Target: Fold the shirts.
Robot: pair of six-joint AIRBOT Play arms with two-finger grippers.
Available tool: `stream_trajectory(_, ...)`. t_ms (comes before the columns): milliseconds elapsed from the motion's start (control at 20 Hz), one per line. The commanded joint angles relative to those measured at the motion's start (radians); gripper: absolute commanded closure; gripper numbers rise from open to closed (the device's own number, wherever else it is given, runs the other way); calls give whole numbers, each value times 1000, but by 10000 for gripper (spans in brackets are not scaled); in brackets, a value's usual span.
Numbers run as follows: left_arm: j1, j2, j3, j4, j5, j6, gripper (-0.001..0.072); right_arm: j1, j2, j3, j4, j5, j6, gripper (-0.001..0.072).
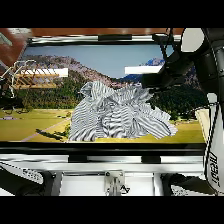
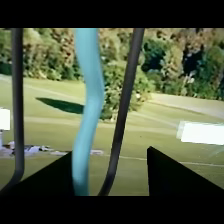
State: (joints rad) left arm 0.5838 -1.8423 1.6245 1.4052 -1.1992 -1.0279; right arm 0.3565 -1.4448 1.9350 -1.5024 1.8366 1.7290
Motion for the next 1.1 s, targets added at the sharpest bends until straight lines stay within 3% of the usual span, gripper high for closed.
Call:
stream_trajectory(0,0,-15,1,-27,-27,25,319,0,0,1,0,-4,5,643)
stream_trajectory(100,0,-15,1,-26,-40,25,325,0,0,1,0,-4,5,643)
stream_trajectory(300,2,-15,1,-21,-32,25,407,0,0,1,0,-4,3,643)
stream_trajectory(350,2,-15,1,-14,-31,26,510,0,0,1,0,-5,0,643)
stream_trajectory(500,2,-14,2,-14,-31,26,658,0,0,1,0,-24,-2,643)
stream_trajectory(1050,-1,87,98,-58,-25,10,665,0,0,1,-27,-44,-16,643)
